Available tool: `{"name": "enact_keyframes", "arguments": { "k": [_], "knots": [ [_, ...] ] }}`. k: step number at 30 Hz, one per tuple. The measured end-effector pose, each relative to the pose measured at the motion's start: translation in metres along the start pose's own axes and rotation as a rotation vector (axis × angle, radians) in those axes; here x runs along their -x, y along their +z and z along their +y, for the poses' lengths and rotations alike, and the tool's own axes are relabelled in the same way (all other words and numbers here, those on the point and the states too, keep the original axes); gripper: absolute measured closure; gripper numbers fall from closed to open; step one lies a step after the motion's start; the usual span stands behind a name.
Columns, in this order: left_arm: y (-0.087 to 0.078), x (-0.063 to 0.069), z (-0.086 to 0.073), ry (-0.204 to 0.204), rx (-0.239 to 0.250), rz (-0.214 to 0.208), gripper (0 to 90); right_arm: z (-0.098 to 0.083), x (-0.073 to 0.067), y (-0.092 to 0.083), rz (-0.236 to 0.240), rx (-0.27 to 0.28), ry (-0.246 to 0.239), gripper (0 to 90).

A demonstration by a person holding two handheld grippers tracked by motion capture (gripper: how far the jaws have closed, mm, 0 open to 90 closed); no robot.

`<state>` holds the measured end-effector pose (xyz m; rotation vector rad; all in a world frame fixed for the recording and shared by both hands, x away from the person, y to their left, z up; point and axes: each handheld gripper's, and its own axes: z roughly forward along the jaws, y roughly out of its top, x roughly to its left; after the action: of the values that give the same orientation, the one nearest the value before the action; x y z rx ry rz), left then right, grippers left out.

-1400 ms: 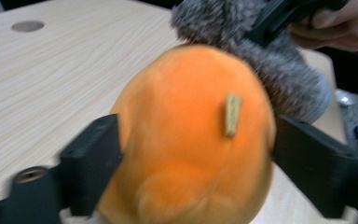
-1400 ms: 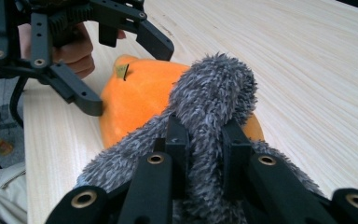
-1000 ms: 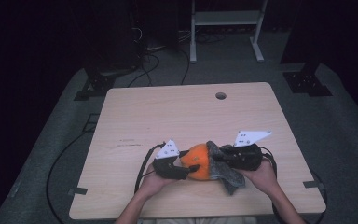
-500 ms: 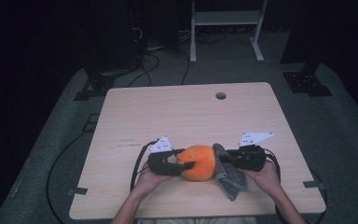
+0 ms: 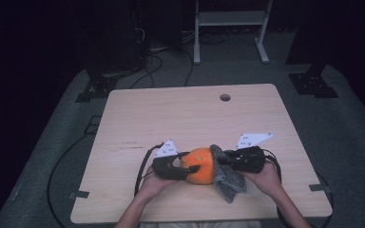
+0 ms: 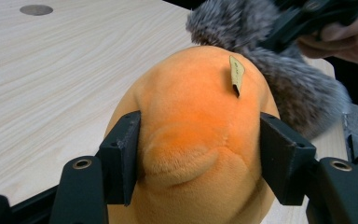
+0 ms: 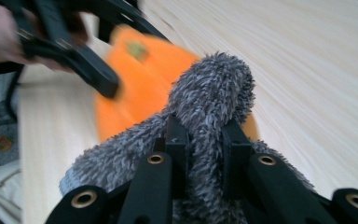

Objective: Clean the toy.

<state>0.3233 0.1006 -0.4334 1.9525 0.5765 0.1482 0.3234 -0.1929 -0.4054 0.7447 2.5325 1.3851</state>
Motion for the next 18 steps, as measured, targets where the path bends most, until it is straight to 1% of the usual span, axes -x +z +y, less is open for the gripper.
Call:
{"name": "enact_keyframes", "arguments": {
  "k": [2, 4, 6, 8, 9, 10, 11, 12, 13, 15, 16, 18],
  "knots": [
    [0.001, 0.001, 0.001, 0.008, -0.005, 0.008, 36.9, -0.006, 0.006, -0.002, -0.011, -0.011, 0.027, 76.3],
    [0.003, 0.003, 0.002, 0.009, -0.001, 0.019, 36.5, -0.006, 0.006, -0.004, -0.019, -0.009, 0.024, 76.3],
    [0.006, 0.004, 0.003, 0.001, 0.005, 0.023, 36.1, 0.000, 0.000, -0.006, -0.011, 0.013, 0.007, 76.2],
    [0.009, 0.005, 0.003, 0.005, 0.011, 0.030, 34.9, 0.011, -0.009, -0.005, 0.035, 0.055, -0.008, 76.2],
    [0.009, 0.005, 0.003, 0.006, 0.012, 0.033, 34.3, 0.016, -0.013, -0.002, 0.043, 0.057, -0.030, 76.2],
    [0.009, 0.005, 0.003, 0.007, 0.010, 0.035, 34.0, 0.020, -0.018, 0.001, 0.041, 0.050, -0.055, 76.1],
    [0.007, 0.004, 0.002, 0.003, 0.005, 0.036, 33.8, 0.022, -0.020, 0.003, 0.037, 0.042, -0.067, 76.1],
    [0.007, 0.003, 0.001, -0.002, 0.009, 0.032, 34.0, 0.023, -0.019, 0.005, 0.037, 0.038, -0.070, 76.2],
    [0.006, 0.003, 0.001, 0.004, 0.007, 0.028, 34.6, 0.021, -0.016, 0.005, 0.036, 0.038, -0.057, 76.2],
    [0.005, 0.002, 0.000, 0.003, 0.006, 0.017, 34.8, 0.015, -0.008, 0.005, 0.021, 0.027, -0.032, 76.3],
    [0.004, 0.002, 0.000, 0.002, 0.005, 0.014, 34.8, 0.010, -0.003, 0.004, 0.019, 0.024, -0.005, 76.3],
    [0.004, 0.002, 0.000, 0.001, 0.005, 0.014, 34.6, -0.003, 0.008, 0.001, -0.013, 0.003, 0.038, 76.3]
  ]
}}
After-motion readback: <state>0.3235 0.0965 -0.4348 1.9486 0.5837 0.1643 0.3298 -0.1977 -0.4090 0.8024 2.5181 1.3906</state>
